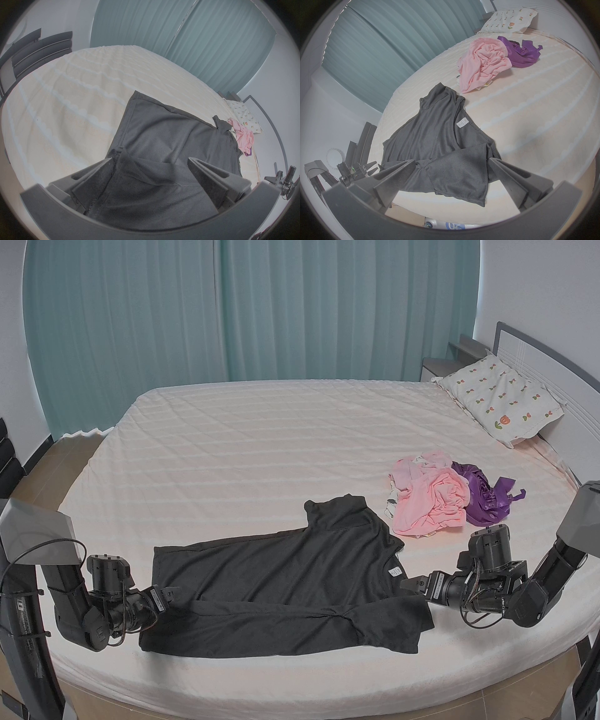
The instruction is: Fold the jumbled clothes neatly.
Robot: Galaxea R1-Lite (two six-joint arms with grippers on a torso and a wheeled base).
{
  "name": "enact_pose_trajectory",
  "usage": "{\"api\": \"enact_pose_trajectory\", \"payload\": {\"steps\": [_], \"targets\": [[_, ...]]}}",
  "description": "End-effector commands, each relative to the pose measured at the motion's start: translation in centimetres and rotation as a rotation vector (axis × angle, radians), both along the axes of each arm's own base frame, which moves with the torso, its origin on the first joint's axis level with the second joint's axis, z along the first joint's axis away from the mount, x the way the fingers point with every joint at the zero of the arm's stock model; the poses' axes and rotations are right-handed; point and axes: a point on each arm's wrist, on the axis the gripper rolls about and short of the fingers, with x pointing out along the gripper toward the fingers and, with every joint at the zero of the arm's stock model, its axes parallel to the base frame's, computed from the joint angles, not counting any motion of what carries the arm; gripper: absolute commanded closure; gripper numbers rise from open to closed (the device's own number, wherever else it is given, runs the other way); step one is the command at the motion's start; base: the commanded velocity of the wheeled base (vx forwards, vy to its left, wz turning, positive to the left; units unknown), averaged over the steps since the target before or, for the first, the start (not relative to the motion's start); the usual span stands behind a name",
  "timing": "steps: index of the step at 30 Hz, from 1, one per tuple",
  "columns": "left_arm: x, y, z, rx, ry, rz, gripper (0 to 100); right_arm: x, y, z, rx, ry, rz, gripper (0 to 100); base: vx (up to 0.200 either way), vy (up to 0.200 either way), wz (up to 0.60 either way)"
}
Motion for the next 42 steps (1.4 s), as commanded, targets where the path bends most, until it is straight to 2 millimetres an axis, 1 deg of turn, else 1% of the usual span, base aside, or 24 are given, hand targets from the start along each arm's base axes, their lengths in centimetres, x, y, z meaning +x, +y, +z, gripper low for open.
{"api": "enact_pose_trajectory", "payload": {"steps": [1,7,18,20,21,27,30,31,32,33,38,42], "targets": [[-0.1,0.0,-0.7,0.001,0.026,0.002,0,0.1,0.1,-0.1,0.002,0.003,0.002,0,0.000,0.000,0.00],[-0.2,0.0,-1.0,0.002,0.036,0.002,0,0.3,0.1,-0.5,0.002,-0.002,0.001,0,0.000,0.000,0.00],[1.4,0.0,-1.8,0.002,0.009,0.010,0,0.5,0.4,-0.6,0.007,-0.018,0.009,0,0.000,0.000,0.00],[1.4,0.0,-2.0,0.002,0.012,0.011,0,0.5,0.4,-0.7,0.004,-0.014,0.008,0,0.000,0.000,0.00],[1.4,0.0,-2.0,0.002,0.014,0.011,100,0.5,0.4,-0.8,0.003,-0.011,0.007,0,0.000,0.000,0.00],[1.4,0.3,-2.2,0.004,0.014,0.024,100,1.0,0.3,-1.9,-0.009,0.015,0.002,0,0.000,0.000,0.00],[1.4,0.6,-2.1,0.004,0.003,0.037,100,1.2,0.1,-3.2,-0.028,0.046,-0.001,0,0.000,0.000,0.00],[1.4,0.6,-2.1,0.004,0.003,0.037,100,1.2,0.1,-3.2,-0.028,0.046,-0.001,0,0.000,0.000,0.00],[1.4,0.7,-2.0,0.003,-0.004,0.040,100,1.5,-0.2,-3.9,-0.043,0.058,-0.005,0,0.000,0.000,0.00],[1.4,0.7,-1.9,0.002,-0.009,0.041,100,1.7,-0.5,-4.1,-0.049,0.062,-0.011,0,0.000,0.000,0.00],[1.4,0.7,-1.7,-0.005,-0.014,0.046,100,1.7,-0.7,-4.4,-0.056,0.070,-0.009,0,0.000,0.000,0.00],[1.3,0.6,-1.7,-0.005,-0.013,0.045,100,1.8,-0.5,-4.7,-0.049,0.079,0.003,0,0.000,0.000,0.00]]}}
